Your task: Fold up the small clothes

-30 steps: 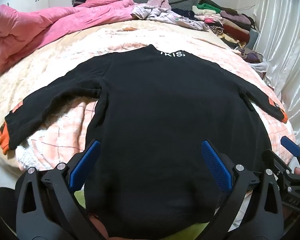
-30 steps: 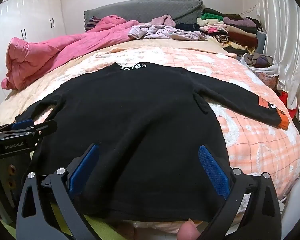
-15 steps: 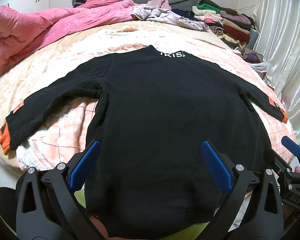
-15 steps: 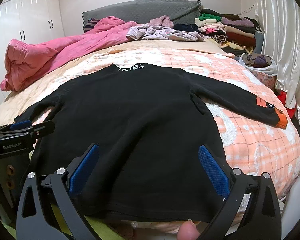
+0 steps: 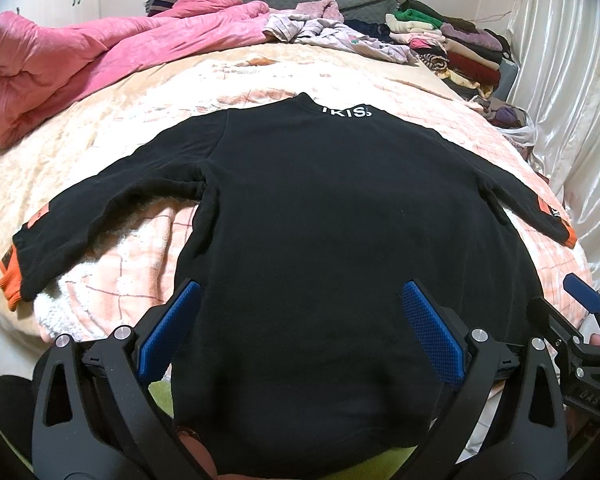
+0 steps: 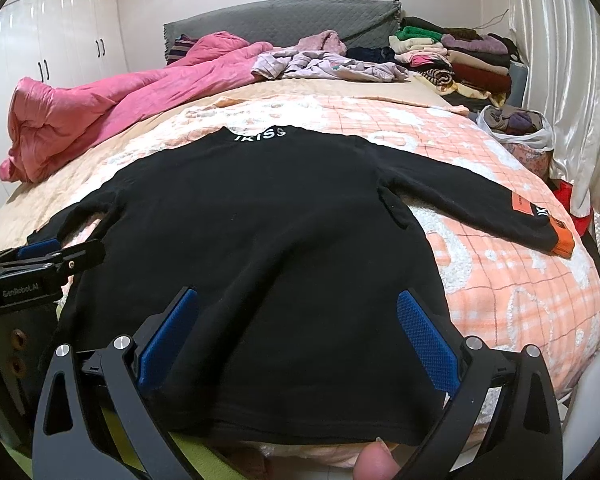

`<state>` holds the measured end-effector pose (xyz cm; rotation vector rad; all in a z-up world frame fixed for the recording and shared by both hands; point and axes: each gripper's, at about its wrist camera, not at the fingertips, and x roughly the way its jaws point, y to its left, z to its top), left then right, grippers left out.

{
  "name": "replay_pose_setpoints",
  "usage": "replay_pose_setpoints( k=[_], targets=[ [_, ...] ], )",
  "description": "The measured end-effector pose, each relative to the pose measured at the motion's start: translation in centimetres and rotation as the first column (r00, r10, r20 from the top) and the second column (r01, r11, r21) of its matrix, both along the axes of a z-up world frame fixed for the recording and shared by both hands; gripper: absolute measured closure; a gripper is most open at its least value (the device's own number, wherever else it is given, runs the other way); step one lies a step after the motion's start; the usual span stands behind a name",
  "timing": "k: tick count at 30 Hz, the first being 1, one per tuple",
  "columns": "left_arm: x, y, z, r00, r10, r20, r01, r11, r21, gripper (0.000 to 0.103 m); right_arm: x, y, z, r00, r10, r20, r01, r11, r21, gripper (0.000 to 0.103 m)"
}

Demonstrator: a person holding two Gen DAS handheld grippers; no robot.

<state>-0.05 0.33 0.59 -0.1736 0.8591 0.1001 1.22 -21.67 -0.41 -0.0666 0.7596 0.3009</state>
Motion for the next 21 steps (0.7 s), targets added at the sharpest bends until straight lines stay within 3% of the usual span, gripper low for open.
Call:
replay_pose_setpoints(
  k=[21],
  targets=[
    [0.24, 0.13, 0.20, 1.000, 0.001, 0.004, -0.001, 1.000, 0.001, 0.009, 0.28, 0.08, 0.01, 1.000, -0.004, 0.007, 0.004, 1.000, 0.015, 0.004]
  ],
)
